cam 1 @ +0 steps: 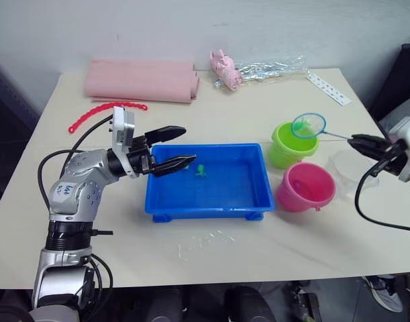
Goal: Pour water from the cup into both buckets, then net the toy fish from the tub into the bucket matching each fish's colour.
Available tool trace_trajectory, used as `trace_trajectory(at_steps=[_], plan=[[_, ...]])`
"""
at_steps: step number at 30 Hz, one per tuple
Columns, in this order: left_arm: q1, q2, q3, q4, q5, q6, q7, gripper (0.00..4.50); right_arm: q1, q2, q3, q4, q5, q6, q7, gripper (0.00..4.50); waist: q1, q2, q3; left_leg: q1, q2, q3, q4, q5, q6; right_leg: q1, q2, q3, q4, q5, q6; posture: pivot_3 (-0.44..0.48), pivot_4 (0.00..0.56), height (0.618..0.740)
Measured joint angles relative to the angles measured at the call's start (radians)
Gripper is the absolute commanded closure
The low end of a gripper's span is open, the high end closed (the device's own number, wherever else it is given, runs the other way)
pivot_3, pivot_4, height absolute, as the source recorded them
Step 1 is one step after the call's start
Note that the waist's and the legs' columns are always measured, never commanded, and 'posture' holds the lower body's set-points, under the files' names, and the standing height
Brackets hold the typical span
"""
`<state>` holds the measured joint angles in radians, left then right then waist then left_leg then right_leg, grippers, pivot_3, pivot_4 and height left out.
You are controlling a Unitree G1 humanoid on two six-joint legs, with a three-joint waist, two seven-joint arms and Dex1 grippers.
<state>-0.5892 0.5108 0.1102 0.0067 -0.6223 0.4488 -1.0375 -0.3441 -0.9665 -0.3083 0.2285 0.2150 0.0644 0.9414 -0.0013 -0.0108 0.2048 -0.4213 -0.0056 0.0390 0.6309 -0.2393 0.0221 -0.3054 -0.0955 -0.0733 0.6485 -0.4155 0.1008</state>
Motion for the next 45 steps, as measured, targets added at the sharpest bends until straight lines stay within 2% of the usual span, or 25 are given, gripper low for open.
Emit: trace_trajectory(at_steps=[6, 18, 23, 31, 38, 42, 45], plan=[[0.004, 0.0, 0.0, -0.003, 0.0, -0.005, 0.003, 0.03, -0.012, -0.028, 0.053, 0.091, -0.134, -0.216, -0.058, 4.5, 0.001, 0.0, 0.0, 0.0, 0.0, 0.0, 0.001, 0.0, 0.0, 0.0, 0.0, 0.0, 0.0, 0.0, 0.0, 0.0, 0.15, 0.74], [0.006, -0.009, -0.012, 0.003, 0.004, -0.016, 0.009, 0.03, -0.033, -0.168, 0.151, 0.14, -0.398, -0.606, -0.184, 4.5, 0.0, 0.0, 0.0, 0.0, 0.0, 0.0, 0.001, 0.0, 0.0, 0.0, 0.0, 0.0, -0.001, 0.0, 0.0, 0.0, 0.15, 0.74], [0.005, -0.02, -0.012, 0.006, 0.005, -0.025, 0.009, 0.03, -0.038, -0.196, 0.171, 0.173, -0.481, -0.696, -0.261, 4.5, 0.0, 0.0, 0.0, 0.0, 0.0, 0.0, 0.001, 0.0, 0.0, 0.0, 0.0, 0.0, 0.0, 0.0, 0.0, 0.0, 0.15, 0.74], [0.005, -0.032, -0.014, 0.01, 0.014, -0.036, 0.01, 0.03, -0.041, -0.24, 0.193, 0.166, -0.645, -0.802, -0.424, 4.5, 0.0, 0.0, 0.0, 0.0, 0.0, 0.0, 0.001, 0.0, 0.0, 0.0, 0.0, 0.0, 0.0, 0.0, 0.0, 0.0, 0.15, 0.74], [0.0, -0.044, -0.021, 0.032, 0.023, -0.046, 0.009, 0.03, -0.04, -0.253, 0.208, 0.149, -0.735, -0.803, -0.49, 4.5, 0.0, 0.0, 0.0, 0.0, 0.0, 0.0, 0.001, 0.0, 0.0, 0.0, 0.0, 0.0, 0.001, 0.0, 0.0, 0.0, 0.15, 0.74], [-0.001, -0.046, -0.021, 0.041, 0.026, -0.047, 0.008, 0.03, -0.018, -0.263, 0.208, 0.123, -0.705, -0.781, -0.484, 4.5, 0.0, 0.0, 0.0, 0.0, 0.0, 0.0, 0.001, 0.0, 0.0, 0.0, 0.0, 0.0, 0.001, 0.0, 0.0, 0.0, 0.15, 0.74], [-0.001, -0.045, -0.021, 0.041, 0.026, -0.048, 0.007, 0.03, -0.008, -0.261, 0.202, 0.107, -0.62, -0.751, -0.455, 4.5, 0.0, 0.0, 0.0, 0.0, 0.0, 0.0, 0.001, 0.0, 0.0, 0.0, 0.0, 0.0, 0.002, 0.0, 0.0, 0.0, 0.15, 0.74]])
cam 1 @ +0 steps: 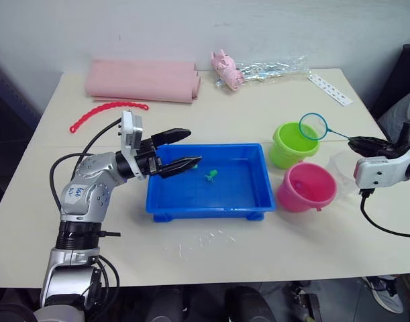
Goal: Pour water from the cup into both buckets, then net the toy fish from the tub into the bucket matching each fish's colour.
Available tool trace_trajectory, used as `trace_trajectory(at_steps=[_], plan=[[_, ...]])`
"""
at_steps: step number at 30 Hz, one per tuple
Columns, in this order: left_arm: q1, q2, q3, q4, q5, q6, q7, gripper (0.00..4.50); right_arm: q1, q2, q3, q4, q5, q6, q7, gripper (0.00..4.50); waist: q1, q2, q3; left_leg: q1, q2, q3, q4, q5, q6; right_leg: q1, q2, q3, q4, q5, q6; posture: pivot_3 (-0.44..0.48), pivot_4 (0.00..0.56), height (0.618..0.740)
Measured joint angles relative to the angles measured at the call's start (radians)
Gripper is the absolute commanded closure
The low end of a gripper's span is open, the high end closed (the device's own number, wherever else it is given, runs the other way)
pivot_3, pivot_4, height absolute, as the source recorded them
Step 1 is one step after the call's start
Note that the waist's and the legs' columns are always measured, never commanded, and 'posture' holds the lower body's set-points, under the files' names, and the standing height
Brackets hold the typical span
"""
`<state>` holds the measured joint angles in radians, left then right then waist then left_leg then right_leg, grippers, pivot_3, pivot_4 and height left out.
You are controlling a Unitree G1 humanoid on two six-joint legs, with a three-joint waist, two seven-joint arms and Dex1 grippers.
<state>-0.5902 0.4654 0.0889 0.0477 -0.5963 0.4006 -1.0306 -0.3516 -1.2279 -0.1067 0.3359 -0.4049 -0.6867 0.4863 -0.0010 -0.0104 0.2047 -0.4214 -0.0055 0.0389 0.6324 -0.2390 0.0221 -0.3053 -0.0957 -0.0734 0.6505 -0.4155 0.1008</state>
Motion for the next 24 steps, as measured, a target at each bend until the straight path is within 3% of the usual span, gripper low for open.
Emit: trace_trajectory(at_steps=[6, 12, 18, 24], plan=[[0.031, 0.061, 0.031, 0.001, -0.005, -0.01, -0.047, 0.03, 0.006, 0.066, -0.078, -0.204, 0.527, 0.361, 0.298, 4.5, -0.002, 0.0, 0.0, 0.0, 0.001, -0.001, 0.0, 0.0, 0.0, 0.0, 0.001, -0.001, 0.002, 0.0, 0.0, 0.0, 0.15, 0.74], [0.122, 0.186, 0.103, 0.044, -0.003, -0.074, -0.154, 0.03, -0.034, 0.066, -0.052, -0.456, 0.744, 0.678, 0.449, 4.5, -0.001, 0.0, 0.0, 0.0, 0.001, -0.001, 0.001, 0.0, 0.0, 0.0, 0.0, 0.0, 0.001, 0.0, 0.0, 0.0, 0.15, 0.74], [0.202, 0.237, 0.146, 0.094, 0.011, -0.118, -0.185, 0.03, -0.061, 0.114, 0.095, -0.59, 0.766, 0.864, 0.519, 4.5, 0.002, 0.0, 0.0, 0.0, 0.0, -0.002, 0.002, 0.0, 0.0, 0.0, -0.001, 0.0, 0.001, 0.0, 0.0, 0.0, 0.15, 0.74], [0.268, 0.258, 0.15, 0.082, 0.031, -0.152, -0.183, 0.03, -0.115, 0.202, 0.207, -0.512, 0.602, 0.803, 0.507, 4.5, -0.003, 0.0, 0.0, 0.0, 0.0, -0.001, 0.002, 0.0, 0.0, -0.001, -0.001, 0.0, 0.001, 0.0, 0.0, 0.0, 0.15, 0.74]])
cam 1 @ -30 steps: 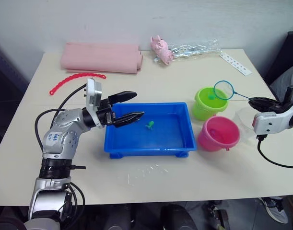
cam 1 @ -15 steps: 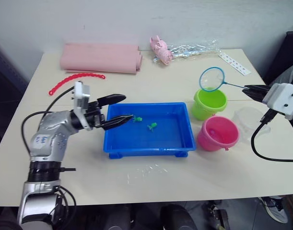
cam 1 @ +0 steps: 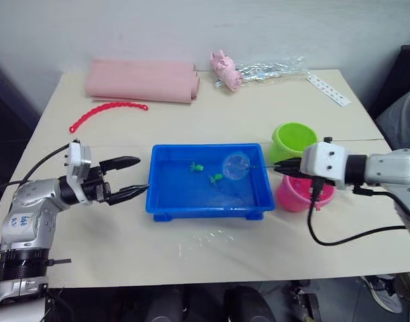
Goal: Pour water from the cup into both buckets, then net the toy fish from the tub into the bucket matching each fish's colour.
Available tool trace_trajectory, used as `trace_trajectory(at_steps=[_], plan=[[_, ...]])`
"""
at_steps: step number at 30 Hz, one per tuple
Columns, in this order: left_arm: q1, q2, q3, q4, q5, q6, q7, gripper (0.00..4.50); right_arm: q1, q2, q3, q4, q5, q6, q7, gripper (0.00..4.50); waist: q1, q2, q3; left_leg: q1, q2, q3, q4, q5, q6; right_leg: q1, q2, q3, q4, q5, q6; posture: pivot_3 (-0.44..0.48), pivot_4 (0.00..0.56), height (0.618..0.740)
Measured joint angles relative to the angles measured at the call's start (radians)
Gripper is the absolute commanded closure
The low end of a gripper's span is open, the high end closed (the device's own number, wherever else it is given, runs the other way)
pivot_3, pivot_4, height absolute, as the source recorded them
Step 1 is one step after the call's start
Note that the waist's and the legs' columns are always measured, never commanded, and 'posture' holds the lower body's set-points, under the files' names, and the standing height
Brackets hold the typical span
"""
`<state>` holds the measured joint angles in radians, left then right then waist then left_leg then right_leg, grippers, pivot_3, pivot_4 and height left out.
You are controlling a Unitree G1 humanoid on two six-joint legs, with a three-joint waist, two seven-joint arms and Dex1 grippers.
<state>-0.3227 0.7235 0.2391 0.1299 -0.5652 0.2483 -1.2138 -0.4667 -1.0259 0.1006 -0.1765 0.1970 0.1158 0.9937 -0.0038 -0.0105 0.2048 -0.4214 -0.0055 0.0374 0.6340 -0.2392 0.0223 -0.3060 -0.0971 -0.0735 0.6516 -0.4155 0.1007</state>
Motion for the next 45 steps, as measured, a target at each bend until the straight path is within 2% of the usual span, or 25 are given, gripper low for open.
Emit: trace_trajectory(at_steps=[3, 10, 19, 31, 38, 45], plan=[[0.018, 0.006, 0.004, -0.006, 0.002, -0.003, 0.007, 0.03, -0.02, 0.012, 0.034, 0.108, -0.101, -0.09, 0.004, 4.5, 0.0, 0.0, 0.0, 0.0, 0.0, 0.0, 0.0, 0.0, 0.0, 0.0, 0.0, 0.0, 0.001, 0.0, 0.0, 0.0, 0.15, 0.74], [0.038, 0.005, 0.008, -0.049, 0.003, -0.003, 0.034, 0.03, -0.081, 0.108, 0.098, 0.204, -0.19, -0.155, 0.026, 4.5, -0.001, 0.0, 0.0, 0.0, 0.0, 0.0, -0.001, 0.0, 0.0, -0.001, 0.0, 0.0, 0.002, 0.0, 0.0, 0.0, 0.15, 0.74], [0.053, 0.005, 0.008, -0.057, 0.003, 0.0, 0.042, 0.03, -0.079, 0.199, 0.107, 0.127, -0.068, 0.061, 0.116, 4.5, 0.0, 0.0, 0.0, 0.0, 0.0, 0.0, 0.0, 0.0, 0.0, 0.0, 0.0, 0.0, 0.002, 0.0, 0.0, 0.0, 0.15, 0.74], [0.05, 0.003, 0.007, -0.072, 0.003, 0.001, 0.046, 0.03, 0.055, 0.219, -0.042, 0.049, 0.151, 0.22, 0.153, 4.5, 0.002, 0.0, 0.0, 0.0, 0.0, 0.0, 0.0, 0.0, 0.0, 0.0, 0.0, 0.0, 0.002, 0.0, 0.0, 0.0, 0.15, 0.74], [-0.007, -0.013, -0.016, -0.075, 0.003, 0.005, 0.049, 0.03, 0.137, 0.204, -0.18, -0.008, 0.235, 0.255, 0.143, 4.5, 0.004, 0.0, 0.0, 0.0, 0.0, 0.0, 0.0, 0.0, 0.0, 0.0, 0.0, 0.0, 0.002, 0.0, 0.0, 0.0, 0.15, 0.74], [-0.078, -0.067, -0.053, -0.08, -0.01, 0.038, 0.05, 0.03, 0.185, 0.157, -0.353, -0.021, 0.301, 0.231, 0.16, 4.5, 0.004, 0.0, 0.0, 0.0, 0.0, 0.0, 0.0, 0.0, 0.0, 0.0, 0.0, 0.0, 0.002, 0.0, 0.0, 0.0, 0.15, 0.74]])
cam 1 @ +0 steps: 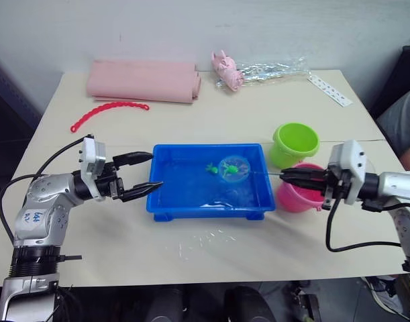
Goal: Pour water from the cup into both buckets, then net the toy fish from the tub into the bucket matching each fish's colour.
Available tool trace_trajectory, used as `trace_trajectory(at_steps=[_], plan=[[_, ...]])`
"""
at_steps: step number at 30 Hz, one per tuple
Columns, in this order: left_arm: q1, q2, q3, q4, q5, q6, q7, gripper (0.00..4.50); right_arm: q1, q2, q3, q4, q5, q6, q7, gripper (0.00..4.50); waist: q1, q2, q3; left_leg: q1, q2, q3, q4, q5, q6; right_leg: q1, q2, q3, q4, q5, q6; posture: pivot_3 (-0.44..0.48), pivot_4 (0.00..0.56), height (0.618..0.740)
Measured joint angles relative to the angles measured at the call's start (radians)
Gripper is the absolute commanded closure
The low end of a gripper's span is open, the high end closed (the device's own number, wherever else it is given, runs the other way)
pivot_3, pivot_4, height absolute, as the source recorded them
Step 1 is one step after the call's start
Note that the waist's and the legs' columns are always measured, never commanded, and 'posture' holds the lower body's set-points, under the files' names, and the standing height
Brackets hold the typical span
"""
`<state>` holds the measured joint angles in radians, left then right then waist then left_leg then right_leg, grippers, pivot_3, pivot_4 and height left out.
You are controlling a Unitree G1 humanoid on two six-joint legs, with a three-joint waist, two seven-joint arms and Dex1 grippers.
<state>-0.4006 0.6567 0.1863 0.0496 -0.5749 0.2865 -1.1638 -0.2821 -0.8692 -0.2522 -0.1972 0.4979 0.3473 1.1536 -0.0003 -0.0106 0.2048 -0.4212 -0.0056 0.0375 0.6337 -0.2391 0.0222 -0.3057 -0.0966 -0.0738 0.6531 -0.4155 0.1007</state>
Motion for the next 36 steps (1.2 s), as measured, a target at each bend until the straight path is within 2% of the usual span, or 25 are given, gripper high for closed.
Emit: trace_trajectory(at_steps=[8, 13, 17, 23, 28, 32, 36], plan=[[-0.094, -0.071, -0.014, 0.006, -0.014, 0.033, 0.028, 0.03, 0.011, -0.096, -0.113, 0.038, 0.021, -0.006, 0.021, 4.5, 0.001, 0.0, 0.0, 0.0, 0.0, 0.0, 0.0, 0.0, 0.0, 0.0, 0.0, 0.0, 0.0, 0.0, 0.0, 0.0, 0.15, 0.74], [-0.168, -0.109, -0.02, 0.025, -0.021, 0.059, 0.067, 0.03, -0.048, -0.178, -0.126, 0.165, -0.049, -0.086, 0.011, 4.5, 0.0, 0.0, 0.0, 0.0, 0.0, 0.001, 0.001, 0.0, 0.0, 0.0, 0.0, 0.0, 0.0, 0.0, 0.0, 0.0, 0.15, 0.74], [-0.18, -0.13, -0.04, 0.038, -0.009, 0.047, 0.07, 0.03, -0.112, -0.212, -0.116, 0.291, -0.126, -0.167, -0.016, 4.5, -0.001, 0.0, 0.0, 0.0, 0.0, 0.001, 0.0, 0.0, 0.0, 0.0, 0.0, 0.0, 0.0, 0.0, 0.0, 0.0, 0.15, 0.74], [-0.182, -0.142, -0.06, 0.042, -0.005, 0.038, 0.07, 0.03, -0.174, -0.22, -0.044, 0.509, -0.279, -0.401, -0.056, 4.5, -0.001, 0.0, 0.0, 0.0, 0.0, 0.001, 0.001, 0.0, 0.0, 0.0, 0.0, 0.0, 0.0, 0.0, 0.0, 0.0, 0.15, 0.74], [-0.182, -0.142, -0.062, 0.041, -0.004, 0.038, 0.07, 0.03, -0.183, -0.22, 0.0, 0.58, -0.366, -0.542, -0.091, 4.5, -0.001, 0.0, 0.0, 0.0, 0.0, 0.001, 0.001, 0.0, 0.0, 0.0, 0.001, 0.0, 0.0, 0.0, 0.0, 0.0, 0.15, 0.74], [-0.182, -0.144, -0.063, 0.041, -0.004, 0.033, 0.069, 0.03, -0.191, -0.223, 0.079, 0.674, -0.531, -0.806, -0.194, 4.5, -0.001, 0.0, 0.0, 0.0, 0.0, 0.001, 0.001, 0.0, 0.0, 0.0, 0.0, 0.0, 0.0, 0.0, 0.0, 0.0, 0.15, 0.74], [-0.18, -0.149, -0.063, 0.037, -0.005, 0.029, 0.07, 0.03, -0.209, -0.227, 0.111, 0.717, -0.63, -0.961, -0.29, 4.5, -0.002, 0.0, 0.0, 0.0, 0.0, 0.001, 0.001, 0.0, 0.0, 0.0, 0.0, 0.0, 0.0, 0.0, 0.0, 0.0, 0.15, 0.74]])
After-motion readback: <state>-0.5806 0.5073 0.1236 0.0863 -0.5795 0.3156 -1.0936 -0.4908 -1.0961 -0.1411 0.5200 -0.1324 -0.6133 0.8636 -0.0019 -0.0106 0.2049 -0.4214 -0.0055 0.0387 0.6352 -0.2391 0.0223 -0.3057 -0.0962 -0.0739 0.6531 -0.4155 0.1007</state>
